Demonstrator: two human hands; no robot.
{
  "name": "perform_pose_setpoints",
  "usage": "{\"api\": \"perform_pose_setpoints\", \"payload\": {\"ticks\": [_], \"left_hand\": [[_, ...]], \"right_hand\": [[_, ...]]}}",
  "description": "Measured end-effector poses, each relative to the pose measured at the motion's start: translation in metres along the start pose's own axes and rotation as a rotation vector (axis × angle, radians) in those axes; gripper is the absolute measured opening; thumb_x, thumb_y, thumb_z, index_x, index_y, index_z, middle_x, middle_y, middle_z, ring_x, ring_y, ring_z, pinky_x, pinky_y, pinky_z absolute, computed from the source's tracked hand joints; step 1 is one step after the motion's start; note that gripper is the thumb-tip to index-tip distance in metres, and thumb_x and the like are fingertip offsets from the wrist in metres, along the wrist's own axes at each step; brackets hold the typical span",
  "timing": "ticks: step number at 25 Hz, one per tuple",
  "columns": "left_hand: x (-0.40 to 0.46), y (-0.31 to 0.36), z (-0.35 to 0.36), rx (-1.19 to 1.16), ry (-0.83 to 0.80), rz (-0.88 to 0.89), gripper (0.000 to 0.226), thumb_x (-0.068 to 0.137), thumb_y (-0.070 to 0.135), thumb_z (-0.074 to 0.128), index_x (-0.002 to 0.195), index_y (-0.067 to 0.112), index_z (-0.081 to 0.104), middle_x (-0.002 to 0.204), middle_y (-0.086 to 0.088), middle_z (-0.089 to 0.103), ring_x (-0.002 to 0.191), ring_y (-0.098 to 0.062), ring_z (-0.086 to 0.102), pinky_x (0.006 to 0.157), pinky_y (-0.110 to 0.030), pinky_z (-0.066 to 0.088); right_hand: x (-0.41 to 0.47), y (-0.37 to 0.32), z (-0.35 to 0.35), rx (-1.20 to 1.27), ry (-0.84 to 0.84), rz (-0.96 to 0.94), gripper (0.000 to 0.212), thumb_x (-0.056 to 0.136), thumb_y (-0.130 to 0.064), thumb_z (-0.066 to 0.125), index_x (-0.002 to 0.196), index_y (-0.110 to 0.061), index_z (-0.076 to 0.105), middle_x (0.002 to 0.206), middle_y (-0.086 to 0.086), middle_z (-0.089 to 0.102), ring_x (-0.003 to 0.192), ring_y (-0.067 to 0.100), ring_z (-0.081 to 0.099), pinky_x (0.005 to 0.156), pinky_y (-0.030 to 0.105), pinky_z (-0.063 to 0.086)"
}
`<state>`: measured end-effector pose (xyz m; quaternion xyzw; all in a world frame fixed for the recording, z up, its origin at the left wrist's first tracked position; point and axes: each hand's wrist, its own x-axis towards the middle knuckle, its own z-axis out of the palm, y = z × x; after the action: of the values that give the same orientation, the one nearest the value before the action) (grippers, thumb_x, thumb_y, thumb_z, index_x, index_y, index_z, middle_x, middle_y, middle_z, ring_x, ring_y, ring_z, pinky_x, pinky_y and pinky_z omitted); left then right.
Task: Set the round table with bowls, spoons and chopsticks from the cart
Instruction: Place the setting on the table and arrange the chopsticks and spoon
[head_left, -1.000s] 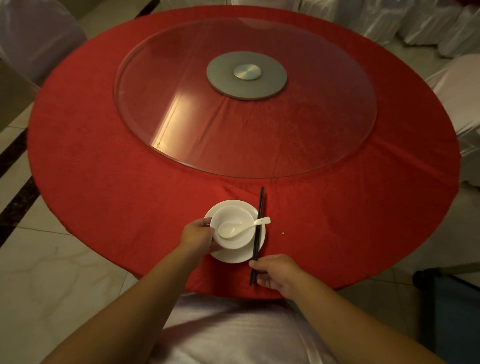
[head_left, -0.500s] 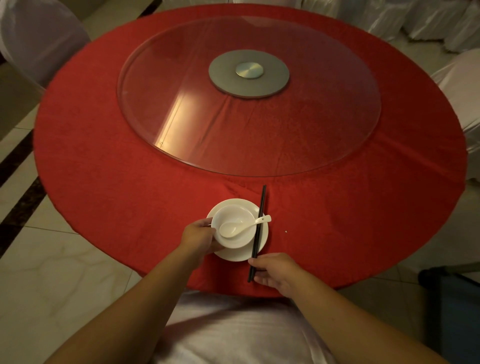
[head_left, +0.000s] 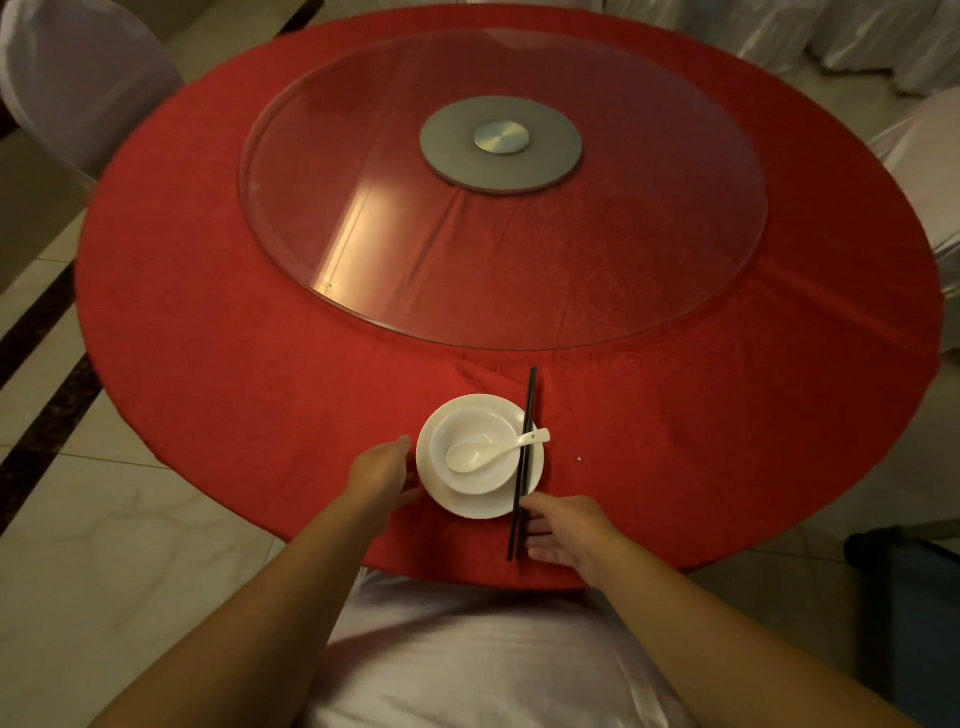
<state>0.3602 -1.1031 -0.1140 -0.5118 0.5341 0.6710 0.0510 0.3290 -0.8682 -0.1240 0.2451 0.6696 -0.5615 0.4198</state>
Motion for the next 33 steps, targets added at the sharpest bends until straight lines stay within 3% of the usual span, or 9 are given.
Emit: {"api": "perform_pose_setpoints", "payload": {"ticks": [4, 8, 12, 15, 19, 22, 27, 33], "left_hand": [[-0.001, 0.000, -0.001, -0.023, -0.126, -0.070, 0.030, 0.104, 0.025, 0.045, 0.115, 0.005, 0.064, 0.112, -0.015, 0.071, 0.095, -0.030, 0.068, 0.073, -0.043, 0.058], [-0.002, 0.000, -0.001, -0.039, -0.155, -0.067, 0.027, 0.104, 0.022, 0.044, 0.104, 0.005, 0.065, 0.105, -0.014, 0.068, 0.090, -0.031, 0.067, 0.076, -0.045, 0.059], [-0.001, -0.002, 0.003, -0.055, -0.183, -0.074, 0.027, 0.104, 0.024, 0.043, 0.099, 0.008, 0.064, 0.098, -0.010, 0.070, 0.083, -0.029, 0.068, 0.078, -0.046, 0.059], [0.001, -0.003, 0.005, -0.059, -0.193, -0.072, 0.028, 0.105, 0.026, 0.043, 0.101, 0.008, 0.065, 0.100, -0.010, 0.071, 0.085, -0.029, 0.069, 0.074, -0.044, 0.059], [0.005, -0.004, 0.006, -0.061, -0.179, -0.080, 0.030, 0.104, 0.027, 0.042, 0.105, 0.008, 0.065, 0.102, -0.010, 0.071, 0.087, -0.029, 0.070, 0.071, -0.043, 0.059], [0.005, -0.005, 0.005, -0.076, -0.175, -0.090, 0.031, 0.104, 0.027, 0.042, 0.108, 0.008, 0.065, 0.101, -0.009, 0.071, 0.088, -0.028, 0.070, 0.071, -0.043, 0.059], [0.000, -0.005, 0.005, -0.097, -0.171, -0.092, 0.027, 0.103, 0.026, 0.043, 0.101, 0.010, 0.065, 0.099, -0.008, 0.071, 0.087, -0.028, 0.070, 0.070, -0.041, 0.059], [-0.001, -0.009, 0.007, -0.113, -0.171, -0.100, 0.026, 0.104, 0.024, 0.044, 0.101, 0.010, 0.065, 0.103, -0.010, 0.071, 0.096, -0.031, 0.069, 0.075, -0.044, 0.058]], "right_hand": [[0.006, -0.015, -0.003, 0.141, 0.103, -0.101, 0.016, 0.095, -0.013, 0.066, 0.108, -0.005, 0.062, 0.100, 0.016, 0.068, 0.083, 0.028, 0.072, 0.062, 0.029, 0.061], [0.010, -0.023, -0.003, 0.164, 0.129, -0.127, 0.017, 0.093, -0.002, 0.065, 0.110, -0.002, 0.063, 0.095, 0.019, 0.071, 0.081, 0.028, 0.072, 0.067, 0.031, 0.061], [0.010, -0.026, -0.007, 0.157, 0.154, -0.134, 0.016, 0.092, 0.002, 0.066, 0.107, 0.000, 0.064, 0.090, 0.019, 0.072, 0.079, 0.027, 0.073, 0.056, 0.025, 0.063], [0.011, -0.027, -0.008, 0.129, 0.195, -0.132, 0.010, 0.093, -0.001, 0.064, 0.103, -0.002, 0.063, 0.090, 0.017, 0.070, 0.075, 0.028, 0.072, 0.054, 0.027, 0.063], [0.017, -0.046, -0.010, 0.005, 0.394, -0.307, 0.011, 0.096, -0.018, 0.056, 0.100, -0.012, 0.065, 0.084, 0.009, 0.068, 0.067, 0.021, 0.069, 0.060, 0.033, 0.062], [0.016, -0.065, -0.007, 0.101, 0.293, -0.360, 0.008, 0.095, -0.022, 0.064, 0.089, -0.019, 0.068, 0.084, 0.010, 0.068, 0.065, 0.021, 0.068, 0.054, 0.028, 0.062], [0.018, -0.062, -0.009, 0.109, 0.228, -0.341, 0.008, 0.092, -0.006, 0.066, 0.099, -0.004, 0.070, 0.085, 0.016, 0.067, 0.068, 0.023, 0.069, 0.055, 0.026, 0.062], [0.014, -0.045, -0.014, 0.177, 0.208, -0.296, 0.005, 0.093, -0.006, 0.066, 0.098, -0.004, 0.068, 0.091, 0.019, 0.069, 0.076, 0.024, 0.073, 0.059, 0.028, 0.063]]}}
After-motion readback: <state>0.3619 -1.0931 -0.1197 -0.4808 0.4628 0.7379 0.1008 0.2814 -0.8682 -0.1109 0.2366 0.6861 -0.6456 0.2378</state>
